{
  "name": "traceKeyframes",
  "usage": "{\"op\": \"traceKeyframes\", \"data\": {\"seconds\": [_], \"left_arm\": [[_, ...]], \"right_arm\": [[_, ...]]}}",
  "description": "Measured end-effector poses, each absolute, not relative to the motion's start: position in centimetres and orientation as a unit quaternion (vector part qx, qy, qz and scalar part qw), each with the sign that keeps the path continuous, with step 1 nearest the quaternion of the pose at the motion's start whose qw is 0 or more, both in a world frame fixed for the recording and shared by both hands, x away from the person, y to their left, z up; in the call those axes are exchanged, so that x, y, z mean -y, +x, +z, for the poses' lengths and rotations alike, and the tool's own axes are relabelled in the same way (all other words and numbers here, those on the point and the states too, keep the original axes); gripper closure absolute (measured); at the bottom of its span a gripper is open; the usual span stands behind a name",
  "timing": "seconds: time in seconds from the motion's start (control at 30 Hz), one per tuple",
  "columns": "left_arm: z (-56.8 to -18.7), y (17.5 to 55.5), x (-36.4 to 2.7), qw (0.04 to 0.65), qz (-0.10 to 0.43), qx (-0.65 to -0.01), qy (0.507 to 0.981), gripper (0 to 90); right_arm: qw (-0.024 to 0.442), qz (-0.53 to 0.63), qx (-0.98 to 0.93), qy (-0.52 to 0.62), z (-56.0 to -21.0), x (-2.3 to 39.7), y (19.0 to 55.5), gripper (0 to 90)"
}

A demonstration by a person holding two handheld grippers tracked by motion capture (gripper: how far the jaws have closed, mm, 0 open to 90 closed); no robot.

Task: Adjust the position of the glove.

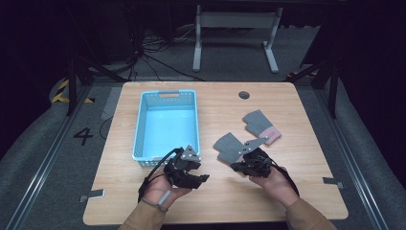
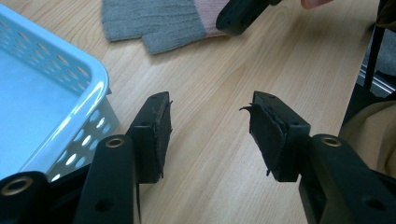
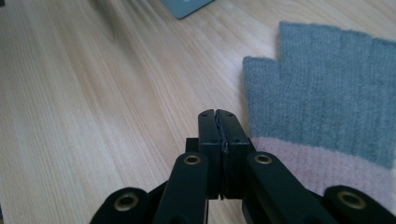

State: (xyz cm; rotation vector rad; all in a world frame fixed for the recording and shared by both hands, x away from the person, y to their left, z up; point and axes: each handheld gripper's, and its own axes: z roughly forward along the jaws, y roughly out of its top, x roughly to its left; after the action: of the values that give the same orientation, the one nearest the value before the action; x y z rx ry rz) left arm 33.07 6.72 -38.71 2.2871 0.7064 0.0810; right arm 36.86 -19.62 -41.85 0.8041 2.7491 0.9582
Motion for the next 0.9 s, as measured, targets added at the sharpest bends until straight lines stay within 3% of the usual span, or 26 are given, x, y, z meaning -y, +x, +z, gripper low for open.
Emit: {"op": "traceKeyframes", "data": {"seconds": [0.9], "left_arm": [[-38.7,33.5,-6.3,0.368,0.028,-0.269,0.890,49.3]], "right_arm": [[0.046,0.289,-0.911,0.291,-43.3,20.9,37.3,89.4]]}}
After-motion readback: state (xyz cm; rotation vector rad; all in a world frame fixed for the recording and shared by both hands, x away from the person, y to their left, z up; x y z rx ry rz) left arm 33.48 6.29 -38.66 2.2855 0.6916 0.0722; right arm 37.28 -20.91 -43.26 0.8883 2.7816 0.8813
